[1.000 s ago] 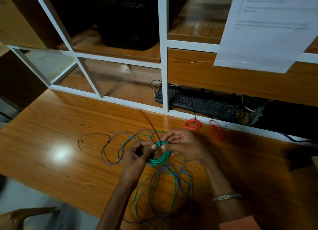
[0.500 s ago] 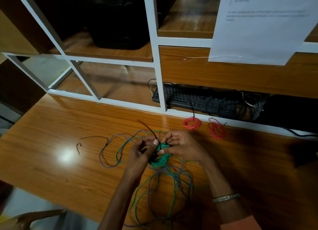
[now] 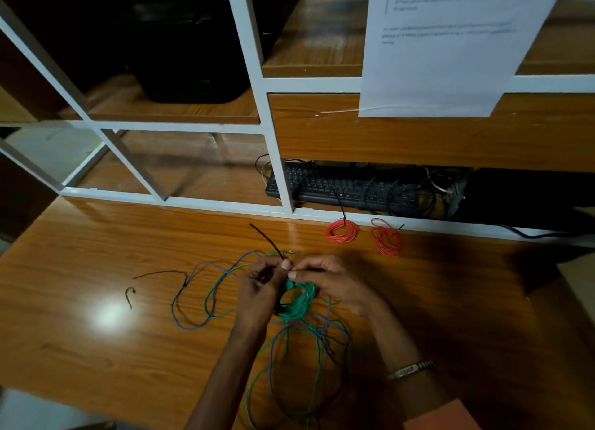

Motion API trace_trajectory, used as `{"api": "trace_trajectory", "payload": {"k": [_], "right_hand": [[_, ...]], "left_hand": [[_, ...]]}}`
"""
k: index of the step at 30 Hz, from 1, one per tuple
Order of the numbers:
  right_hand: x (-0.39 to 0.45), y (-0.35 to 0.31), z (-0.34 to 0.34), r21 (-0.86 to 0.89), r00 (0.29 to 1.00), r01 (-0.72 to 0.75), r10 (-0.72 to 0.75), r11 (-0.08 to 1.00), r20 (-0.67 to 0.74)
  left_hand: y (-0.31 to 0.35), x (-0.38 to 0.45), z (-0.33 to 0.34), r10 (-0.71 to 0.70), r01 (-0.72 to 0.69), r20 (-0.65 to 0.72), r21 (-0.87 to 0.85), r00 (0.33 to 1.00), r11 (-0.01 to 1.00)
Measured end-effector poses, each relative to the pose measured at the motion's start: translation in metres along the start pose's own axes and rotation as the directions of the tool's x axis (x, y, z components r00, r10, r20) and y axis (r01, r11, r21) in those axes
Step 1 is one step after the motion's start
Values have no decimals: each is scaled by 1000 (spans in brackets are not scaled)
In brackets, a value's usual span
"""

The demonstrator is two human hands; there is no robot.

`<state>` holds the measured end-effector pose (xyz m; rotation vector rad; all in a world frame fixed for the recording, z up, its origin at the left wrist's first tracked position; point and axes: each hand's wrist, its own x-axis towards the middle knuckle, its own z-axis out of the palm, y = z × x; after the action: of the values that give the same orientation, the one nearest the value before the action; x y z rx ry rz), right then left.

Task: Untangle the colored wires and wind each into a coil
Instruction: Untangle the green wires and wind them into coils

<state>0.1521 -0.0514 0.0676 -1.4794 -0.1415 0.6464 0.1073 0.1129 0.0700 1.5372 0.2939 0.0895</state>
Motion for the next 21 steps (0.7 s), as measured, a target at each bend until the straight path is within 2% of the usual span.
{"api": "trace_trajectory", "payload": {"k": [8, 12, 15, 18, 19, 21], "right_hand": [[11, -5, 25, -136, 992, 105, -114, 985, -57], [5, 11, 17, -244, 998, -18, 31, 970, 50], [-4, 12, 7, -164, 998, 1, 9, 986, 56], [-4, 9, -15, -42, 986, 6, -13, 999, -165], [0, 11, -26, 26, 960, -7, 14, 1000, -281], [9, 22, -51, 126, 856, -29, 89, 992, -509]], "left_hand": [[3, 9, 0, -58, 54, -85, -48, 995, 997], [-1, 18, 4, -166, 148, -171, -112, 971, 983], [3, 24, 9, -139, 131, -153, -64, 978, 989], [8, 30, 15, -106, 105, -74, -24, 992, 994], [10, 31, 17, -119, 117, -54, -22, 991, 993], [8, 31, 17, -148, 146, -35, -48, 988, 988]]}}
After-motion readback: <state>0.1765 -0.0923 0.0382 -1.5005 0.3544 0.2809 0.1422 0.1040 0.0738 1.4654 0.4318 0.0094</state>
